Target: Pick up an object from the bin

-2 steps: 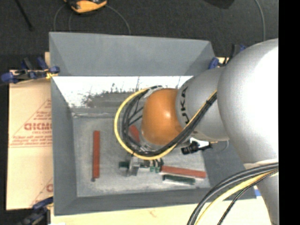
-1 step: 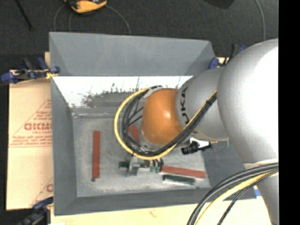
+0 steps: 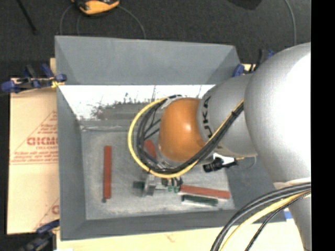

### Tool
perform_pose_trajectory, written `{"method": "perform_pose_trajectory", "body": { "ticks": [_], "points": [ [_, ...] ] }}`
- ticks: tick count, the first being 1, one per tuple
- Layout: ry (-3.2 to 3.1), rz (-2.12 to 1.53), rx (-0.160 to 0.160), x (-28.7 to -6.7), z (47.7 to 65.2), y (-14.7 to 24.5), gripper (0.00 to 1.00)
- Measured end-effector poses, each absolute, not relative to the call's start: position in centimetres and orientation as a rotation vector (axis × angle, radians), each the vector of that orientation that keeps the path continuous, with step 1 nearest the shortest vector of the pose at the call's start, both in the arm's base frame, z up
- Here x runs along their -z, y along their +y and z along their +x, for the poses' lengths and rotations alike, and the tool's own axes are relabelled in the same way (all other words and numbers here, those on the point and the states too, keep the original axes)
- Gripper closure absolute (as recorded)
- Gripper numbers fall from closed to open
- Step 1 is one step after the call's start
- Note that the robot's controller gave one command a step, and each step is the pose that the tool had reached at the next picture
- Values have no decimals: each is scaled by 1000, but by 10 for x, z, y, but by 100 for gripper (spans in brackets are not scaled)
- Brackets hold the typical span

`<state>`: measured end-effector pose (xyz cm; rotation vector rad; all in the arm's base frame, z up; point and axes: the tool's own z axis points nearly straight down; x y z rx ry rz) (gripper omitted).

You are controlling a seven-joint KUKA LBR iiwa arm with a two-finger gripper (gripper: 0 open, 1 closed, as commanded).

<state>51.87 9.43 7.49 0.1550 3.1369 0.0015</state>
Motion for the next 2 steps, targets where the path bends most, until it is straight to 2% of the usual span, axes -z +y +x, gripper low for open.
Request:
{"method": "perform_pose_trajectory", "body": {
  "ticks": [2],
  "points": [
    [3135, 157, -2, -97, 519, 94, 100]
  ]
}}
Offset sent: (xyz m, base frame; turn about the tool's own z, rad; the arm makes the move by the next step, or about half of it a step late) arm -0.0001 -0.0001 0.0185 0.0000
